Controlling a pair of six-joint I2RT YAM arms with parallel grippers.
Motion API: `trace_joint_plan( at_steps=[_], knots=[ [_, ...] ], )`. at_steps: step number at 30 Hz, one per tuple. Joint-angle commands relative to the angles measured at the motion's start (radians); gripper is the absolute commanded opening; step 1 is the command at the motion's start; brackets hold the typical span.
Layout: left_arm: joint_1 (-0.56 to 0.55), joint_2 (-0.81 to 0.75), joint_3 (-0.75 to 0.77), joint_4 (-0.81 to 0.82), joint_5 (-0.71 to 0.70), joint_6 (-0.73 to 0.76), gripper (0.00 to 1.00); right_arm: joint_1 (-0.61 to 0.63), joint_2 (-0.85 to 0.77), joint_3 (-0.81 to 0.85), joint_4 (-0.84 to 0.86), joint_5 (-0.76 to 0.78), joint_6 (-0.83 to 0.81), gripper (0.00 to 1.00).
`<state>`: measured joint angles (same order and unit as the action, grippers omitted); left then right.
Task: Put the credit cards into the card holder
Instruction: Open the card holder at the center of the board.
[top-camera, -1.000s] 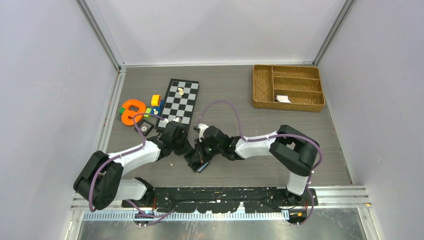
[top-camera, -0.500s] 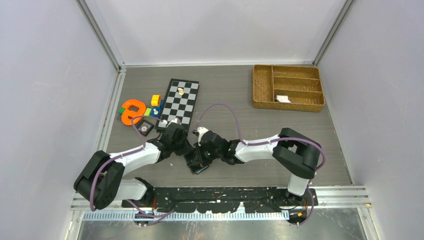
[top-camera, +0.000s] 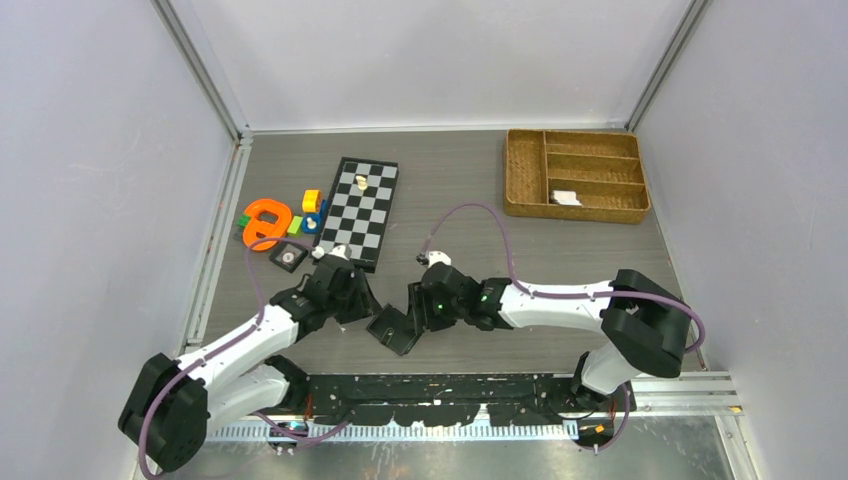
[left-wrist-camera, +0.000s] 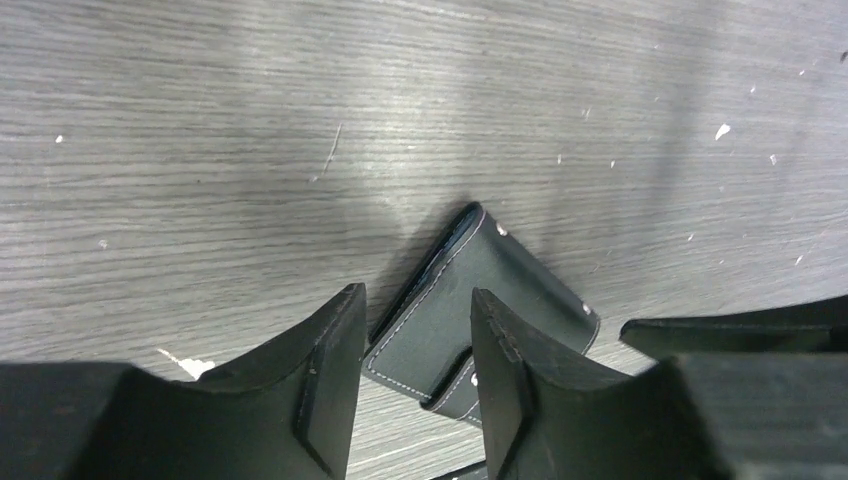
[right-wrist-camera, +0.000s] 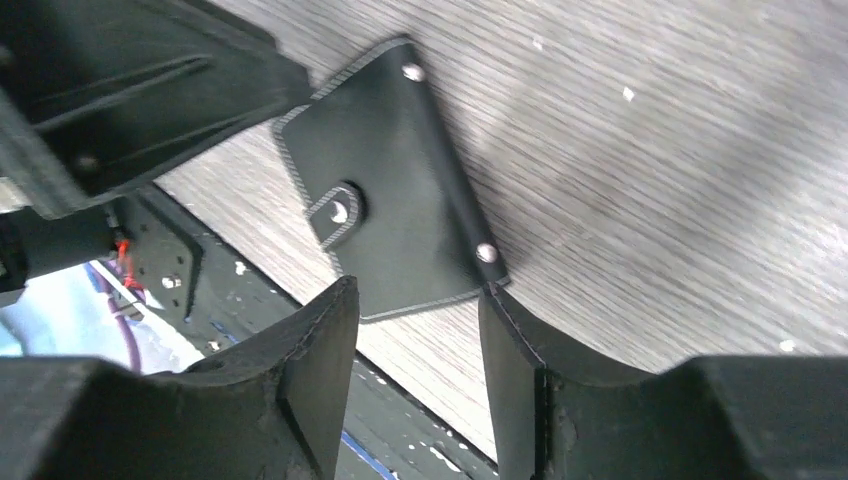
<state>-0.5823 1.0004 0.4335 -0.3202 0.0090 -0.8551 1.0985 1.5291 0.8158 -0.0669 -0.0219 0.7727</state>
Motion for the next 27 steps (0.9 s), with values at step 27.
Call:
trace_joint_plan(
  at_steps=[27],
  knots=[
    [-0.006,0.078,-0.103,0.247,0.410,0.054,0.39,-0.228,0.086,-0.071,0.274,-0.096,0.126,0.53]
  ],
)
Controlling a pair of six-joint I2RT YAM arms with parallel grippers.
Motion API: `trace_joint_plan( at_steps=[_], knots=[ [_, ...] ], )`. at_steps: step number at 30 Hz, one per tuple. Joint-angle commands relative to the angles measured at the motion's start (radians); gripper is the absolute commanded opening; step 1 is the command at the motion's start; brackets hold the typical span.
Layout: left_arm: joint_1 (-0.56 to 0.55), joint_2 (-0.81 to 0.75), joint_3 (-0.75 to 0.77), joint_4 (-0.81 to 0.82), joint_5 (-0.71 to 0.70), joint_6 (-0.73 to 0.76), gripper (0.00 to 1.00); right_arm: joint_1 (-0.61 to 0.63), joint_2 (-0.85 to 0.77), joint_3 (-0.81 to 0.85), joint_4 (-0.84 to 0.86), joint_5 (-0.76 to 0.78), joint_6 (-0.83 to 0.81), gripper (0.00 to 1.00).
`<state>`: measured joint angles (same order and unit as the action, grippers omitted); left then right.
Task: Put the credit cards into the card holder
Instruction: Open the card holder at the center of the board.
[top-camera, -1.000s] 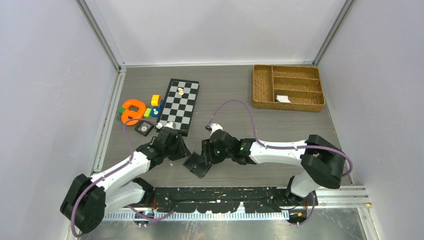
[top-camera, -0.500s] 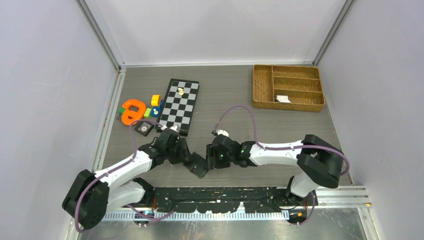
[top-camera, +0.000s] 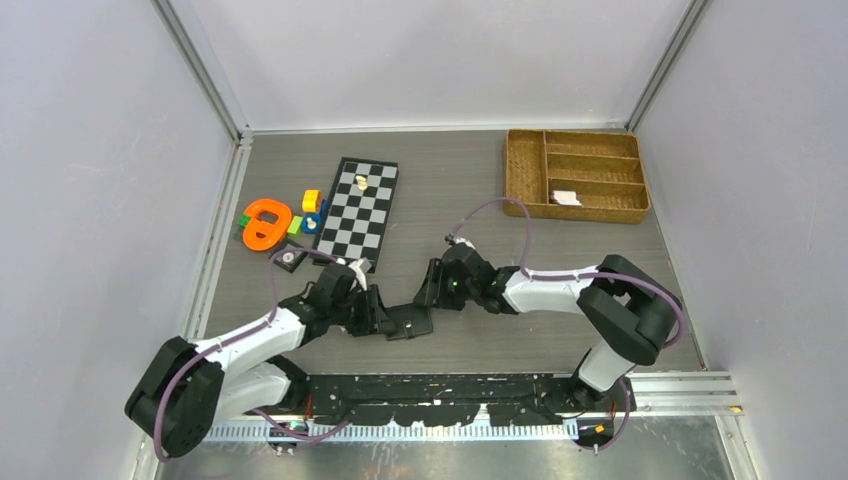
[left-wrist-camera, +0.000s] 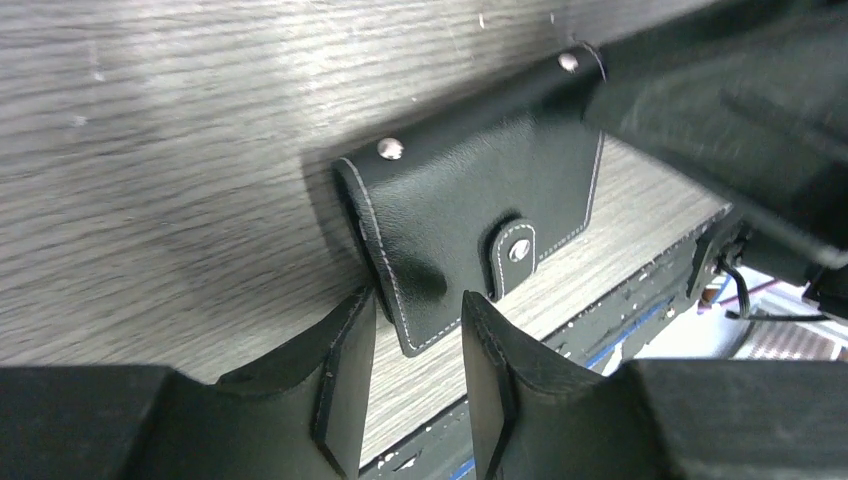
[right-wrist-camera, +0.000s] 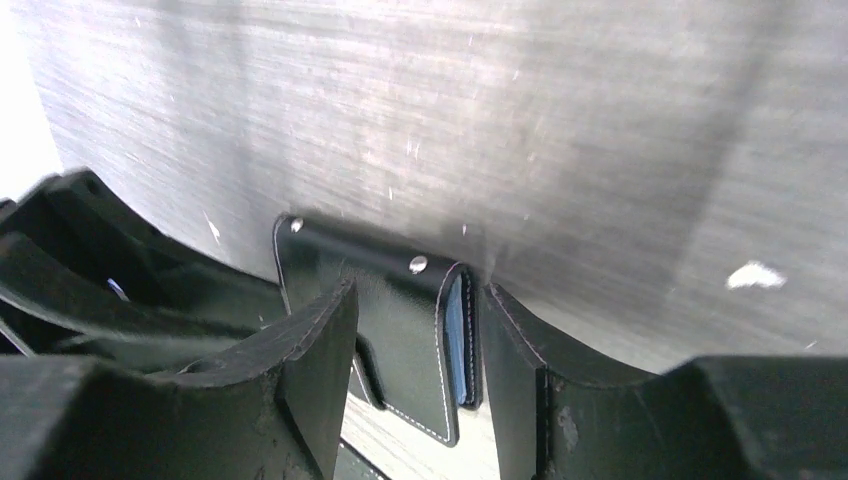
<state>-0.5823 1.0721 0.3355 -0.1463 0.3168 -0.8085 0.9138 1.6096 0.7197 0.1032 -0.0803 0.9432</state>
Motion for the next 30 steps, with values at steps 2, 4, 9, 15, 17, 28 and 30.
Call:
trace_joint_plan(
  at_steps=[2,4,9,15,17,28,30],
  knots=[
    [-0.005,0.000,0.012,0.026,0.076,0.023,0.40,-0.060,-0.008,0.042,0.070,-0.038,-0.096,0.56],
    [-0.006,-0.023,0.033,-0.037,0.009,0.025,0.42,-0.062,-0.038,0.053,0.016,-0.022,-0.156,0.64],
    [-0.005,-0.074,0.054,-0.114,-0.098,0.015,0.45,-0.058,-0.144,0.042,-0.079,-0.022,-0.249,0.68],
    [-0.005,-0.032,0.063,-0.117,-0.129,0.006,0.45,-0.025,-0.179,0.028,-0.058,-0.135,-0.207,0.67],
    [-0.005,-0.024,0.059,-0.090,-0.123,0.005,0.45,-0.016,-0.150,0.021,-0.014,-0.176,-0.179,0.60],
    [-0.004,0.021,0.047,-0.019,-0.084,-0.015,0.34,-0.004,0.028,0.012,0.178,-0.324,-0.080,0.43],
    [-0.005,0.028,0.039,-0.007,-0.079,-0.025,0.34,0.000,0.033,0.000,0.174,-0.307,-0.073,0.42]
  ],
)
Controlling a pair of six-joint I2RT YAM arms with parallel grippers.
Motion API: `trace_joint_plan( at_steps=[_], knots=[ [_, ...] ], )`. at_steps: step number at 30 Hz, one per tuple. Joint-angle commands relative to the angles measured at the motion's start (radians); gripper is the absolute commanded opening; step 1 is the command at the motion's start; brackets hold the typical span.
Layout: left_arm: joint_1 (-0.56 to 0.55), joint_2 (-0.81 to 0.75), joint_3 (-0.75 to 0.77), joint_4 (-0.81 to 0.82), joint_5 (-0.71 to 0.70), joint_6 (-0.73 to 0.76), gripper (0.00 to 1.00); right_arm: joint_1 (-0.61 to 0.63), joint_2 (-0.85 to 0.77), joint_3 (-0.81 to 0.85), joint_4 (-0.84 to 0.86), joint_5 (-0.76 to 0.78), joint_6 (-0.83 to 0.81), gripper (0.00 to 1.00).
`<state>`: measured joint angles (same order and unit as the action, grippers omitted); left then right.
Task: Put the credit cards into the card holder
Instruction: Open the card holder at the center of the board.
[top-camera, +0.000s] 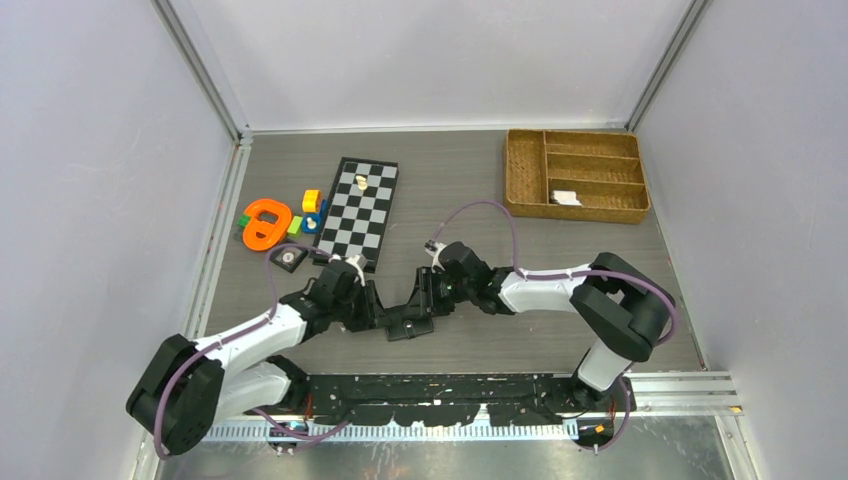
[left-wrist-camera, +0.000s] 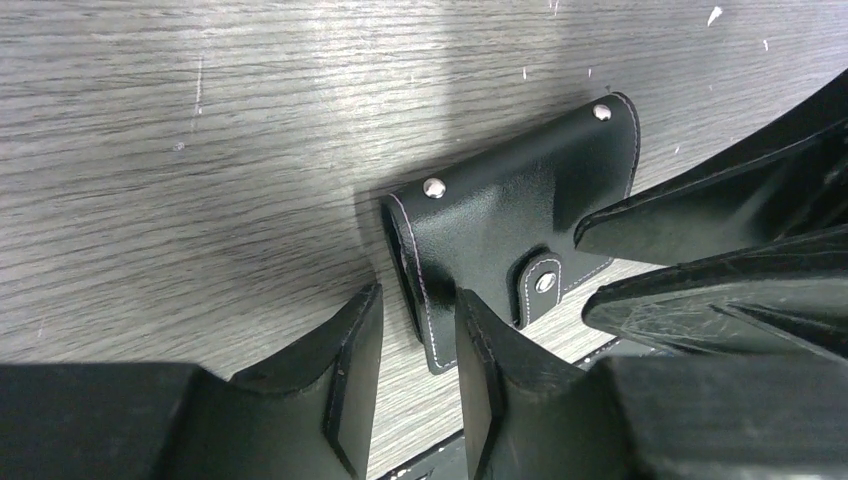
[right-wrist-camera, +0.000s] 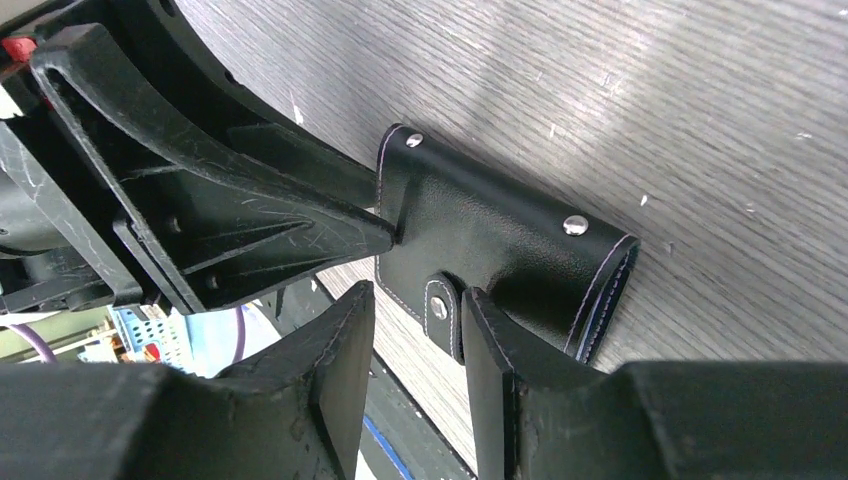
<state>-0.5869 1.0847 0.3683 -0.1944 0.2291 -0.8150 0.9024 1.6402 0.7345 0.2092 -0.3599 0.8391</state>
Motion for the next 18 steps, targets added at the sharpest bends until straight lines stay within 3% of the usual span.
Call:
trace_joint_plan(
  at_steps=[1,11,16,18],
  knots=[
    [0.000,0.021,0.000,0.049,0.011,-0.028,0.34,0.013,-0.001,-0.023,0.063,-0.015,0.032,0.42],
    [0.001,0.091,-0.020,0.072,-0.002,-0.071,0.17,0.031,0.022,-0.039,0.026,0.014,0.020,0.43],
    [0.000,0.110,-0.036,0.090,-0.007,-0.093,0.00,0.070,0.086,0.004,0.027,-0.004,0.016,0.41],
    [0.000,0.109,-0.043,0.094,-0.009,-0.102,0.00,0.080,0.098,0.009,0.027,0.001,0.018,0.40]
  ],
)
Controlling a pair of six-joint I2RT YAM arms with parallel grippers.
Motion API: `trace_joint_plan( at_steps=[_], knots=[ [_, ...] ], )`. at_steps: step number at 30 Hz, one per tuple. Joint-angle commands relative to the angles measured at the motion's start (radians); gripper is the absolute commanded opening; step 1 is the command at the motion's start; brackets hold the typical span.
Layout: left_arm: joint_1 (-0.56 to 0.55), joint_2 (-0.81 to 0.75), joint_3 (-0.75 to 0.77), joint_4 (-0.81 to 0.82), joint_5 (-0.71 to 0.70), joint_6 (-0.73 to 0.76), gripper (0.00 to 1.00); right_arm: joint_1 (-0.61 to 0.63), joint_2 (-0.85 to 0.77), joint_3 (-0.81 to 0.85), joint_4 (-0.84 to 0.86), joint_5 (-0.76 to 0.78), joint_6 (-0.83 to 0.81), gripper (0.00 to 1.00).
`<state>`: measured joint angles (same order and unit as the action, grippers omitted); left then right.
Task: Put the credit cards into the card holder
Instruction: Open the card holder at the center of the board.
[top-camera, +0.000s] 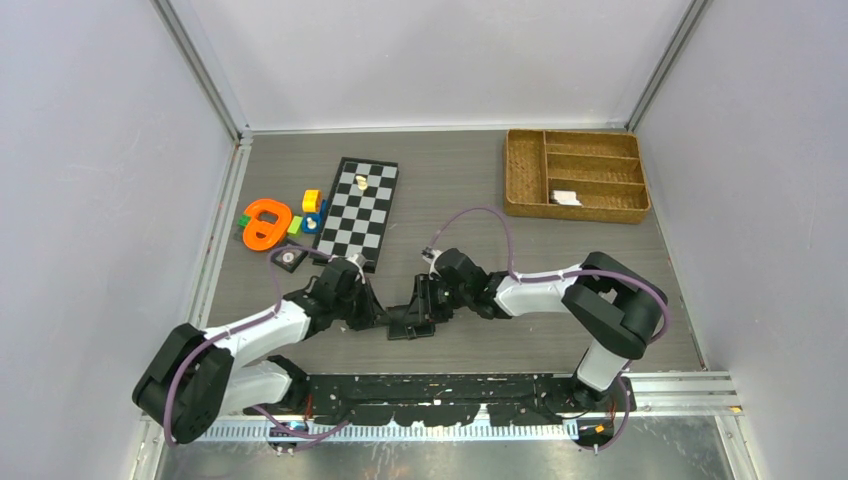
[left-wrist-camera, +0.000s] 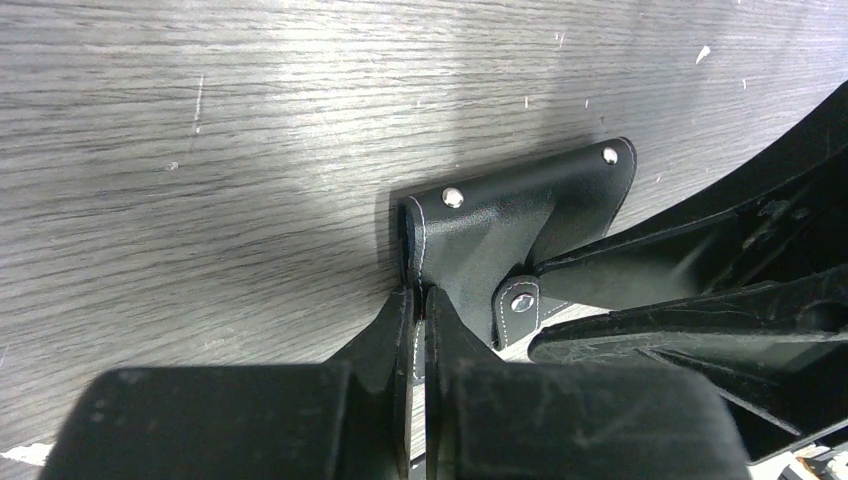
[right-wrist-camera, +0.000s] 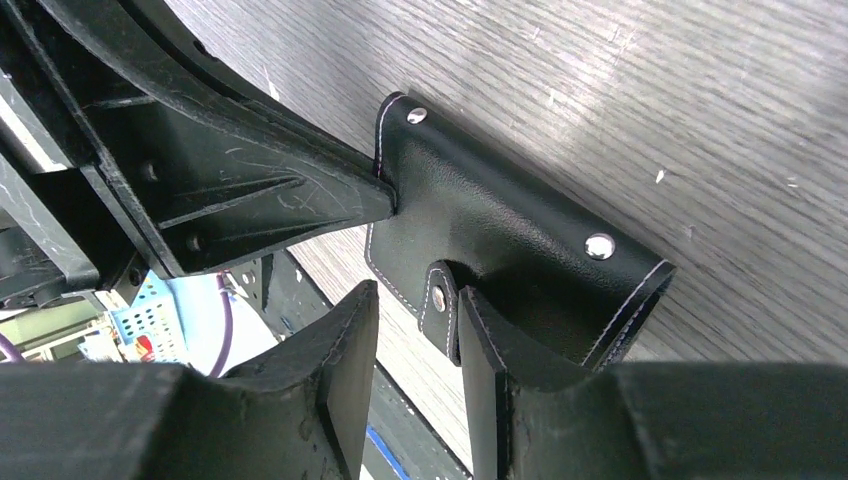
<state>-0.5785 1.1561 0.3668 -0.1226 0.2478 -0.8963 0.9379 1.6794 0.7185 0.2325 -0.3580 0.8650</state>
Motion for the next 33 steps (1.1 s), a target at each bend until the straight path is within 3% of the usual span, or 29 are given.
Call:
trace_joint_plan(
  at_steps=[1,5,14,19,33],
  knots=[
    [-0.008,0.035,-0.046,0.022,-0.032,-0.023,0.00,0.048,0.061,0.024,0.005,0.004,-0.006,0.39],
    [-0.009,0.014,-0.057,0.012,-0.048,-0.033,0.00,0.061,0.065,0.021,0.008,0.021,-0.010,0.36],
    [-0.008,-0.005,-0.065,-0.005,-0.067,-0.048,0.00,0.163,0.084,0.102,-0.159,0.184,-0.172,0.09],
    [-0.009,-0.015,-0.073,-0.011,-0.076,-0.055,0.00,0.212,0.083,0.118,-0.193,0.281,-0.203,0.01],
    [-0.009,-0.066,-0.119,-0.014,-0.087,-0.095,0.00,0.277,0.067,0.114,-0.040,0.546,-0.242,0.01]
  ],
)
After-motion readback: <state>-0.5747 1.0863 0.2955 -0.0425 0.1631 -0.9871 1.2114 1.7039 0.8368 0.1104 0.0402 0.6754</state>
